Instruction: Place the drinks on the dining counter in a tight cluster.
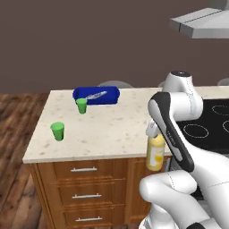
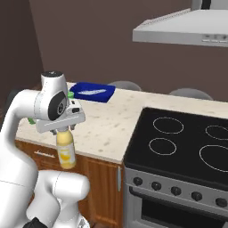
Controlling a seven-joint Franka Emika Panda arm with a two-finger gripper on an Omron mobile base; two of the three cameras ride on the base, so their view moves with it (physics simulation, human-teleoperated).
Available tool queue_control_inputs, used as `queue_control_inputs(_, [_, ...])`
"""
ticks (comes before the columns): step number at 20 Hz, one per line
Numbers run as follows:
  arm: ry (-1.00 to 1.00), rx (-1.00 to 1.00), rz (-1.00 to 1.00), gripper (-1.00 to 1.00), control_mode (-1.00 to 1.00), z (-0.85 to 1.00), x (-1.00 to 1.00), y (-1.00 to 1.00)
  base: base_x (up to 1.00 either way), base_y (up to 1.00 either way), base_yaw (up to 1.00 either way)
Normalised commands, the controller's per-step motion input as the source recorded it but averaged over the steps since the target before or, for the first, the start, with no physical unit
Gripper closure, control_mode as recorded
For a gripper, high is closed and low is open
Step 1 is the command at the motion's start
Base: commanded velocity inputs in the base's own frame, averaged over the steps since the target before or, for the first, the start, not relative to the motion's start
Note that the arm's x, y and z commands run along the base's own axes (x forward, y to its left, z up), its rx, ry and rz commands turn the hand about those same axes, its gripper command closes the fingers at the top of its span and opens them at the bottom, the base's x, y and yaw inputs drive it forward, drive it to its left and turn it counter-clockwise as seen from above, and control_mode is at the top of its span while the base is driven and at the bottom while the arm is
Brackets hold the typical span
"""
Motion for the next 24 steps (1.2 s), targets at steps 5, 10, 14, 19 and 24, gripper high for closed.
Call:
queue_control_inputs(5, [0.00, 0.00, 0.00, 1.00, 1.00, 0.00, 0.00, 0.00, 0.60, 0.55, -0.23])
queue_control_inputs(10, [0.00, 0.00, 0.00, 1.00, 1.00, 0.00, 0.00, 0.00, 0.50, 0.59, -0.20])
queue_control_inputs(14, [0.00, 0.00, 0.00, 1.00, 1.00, 0.00, 0.00, 0.00, 0.29, 0.60, -0.13])
queue_control_inputs(19, [0.00, 0.00, 0.00, 1.00, 1.00, 0.00, 0.00, 0.00, 0.40, 0.33, -0.09])
queue_control_inputs(24, [0.00, 0.00, 0.00, 1.00, 1.00, 0.00, 0.00, 0.00, 0.31, 0.07, 0.00])
